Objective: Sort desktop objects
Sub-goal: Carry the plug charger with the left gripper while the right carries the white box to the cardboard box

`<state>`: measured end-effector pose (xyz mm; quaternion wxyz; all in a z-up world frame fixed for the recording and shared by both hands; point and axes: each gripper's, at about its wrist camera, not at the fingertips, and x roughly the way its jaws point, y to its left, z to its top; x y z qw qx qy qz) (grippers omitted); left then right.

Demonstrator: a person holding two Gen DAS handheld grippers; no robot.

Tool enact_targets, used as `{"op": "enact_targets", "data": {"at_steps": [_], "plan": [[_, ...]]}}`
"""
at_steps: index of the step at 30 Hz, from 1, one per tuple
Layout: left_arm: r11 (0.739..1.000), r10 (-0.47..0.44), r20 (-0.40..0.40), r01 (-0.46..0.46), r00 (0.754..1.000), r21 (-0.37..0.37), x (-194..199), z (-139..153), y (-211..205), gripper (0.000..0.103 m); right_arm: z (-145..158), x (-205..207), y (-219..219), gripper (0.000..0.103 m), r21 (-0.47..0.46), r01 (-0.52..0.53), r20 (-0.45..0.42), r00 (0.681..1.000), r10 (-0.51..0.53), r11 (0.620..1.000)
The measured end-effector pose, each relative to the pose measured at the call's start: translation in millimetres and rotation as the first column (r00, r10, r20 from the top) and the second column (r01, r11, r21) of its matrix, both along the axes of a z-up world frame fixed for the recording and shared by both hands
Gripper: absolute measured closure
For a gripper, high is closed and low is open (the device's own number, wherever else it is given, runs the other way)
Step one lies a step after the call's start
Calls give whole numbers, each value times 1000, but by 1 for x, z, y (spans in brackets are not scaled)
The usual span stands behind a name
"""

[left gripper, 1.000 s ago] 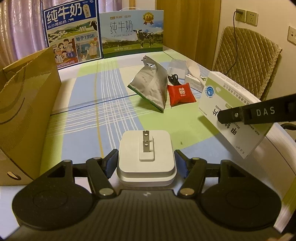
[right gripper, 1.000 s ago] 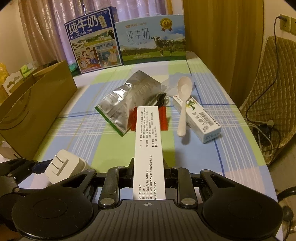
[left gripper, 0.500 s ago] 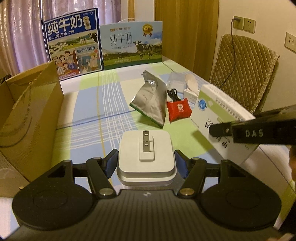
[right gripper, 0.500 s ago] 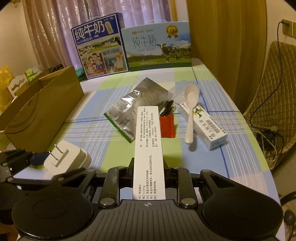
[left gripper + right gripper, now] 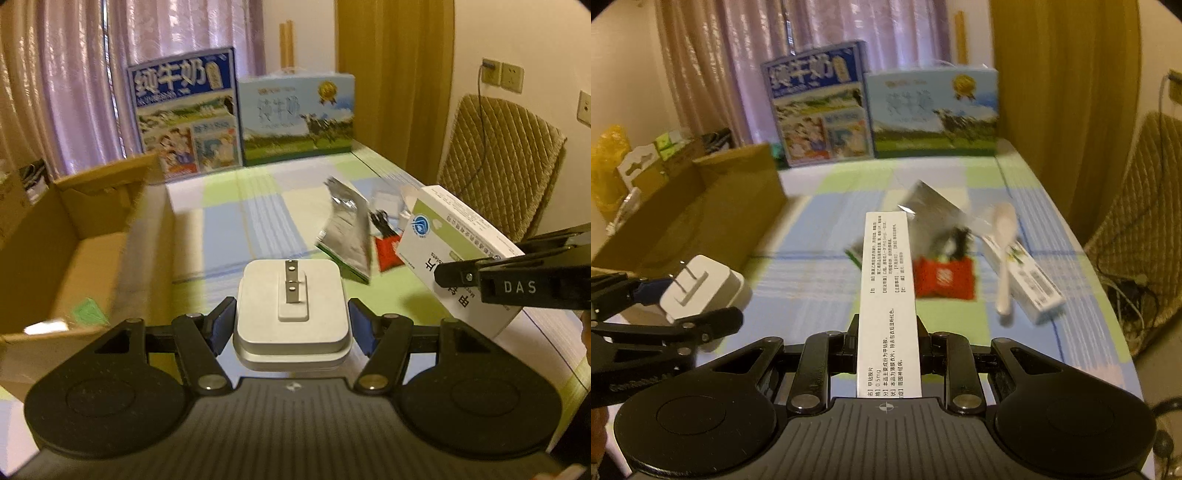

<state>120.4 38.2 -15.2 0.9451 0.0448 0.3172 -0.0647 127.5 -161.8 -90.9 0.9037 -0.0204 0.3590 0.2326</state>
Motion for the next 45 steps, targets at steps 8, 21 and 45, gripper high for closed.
{"op": "enact_targets", "data": {"at_steps": [8, 21, 45], "plan": [[998, 57, 68, -57, 996, 5, -14, 37, 43, 43, 54, -15, 61, 82, 40, -102, 85, 991, 99, 994], [980, 186, 124, -193, 975, 45, -24, 73, 154, 43, 87, -17, 187, 82, 44, -289, 99, 954, 283, 956], [973, 231, 20, -231, 973, -21, 22, 28, 233, 42, 35, 25, 283, 82, -12, -332, -39, 943, 332, 943]]}}
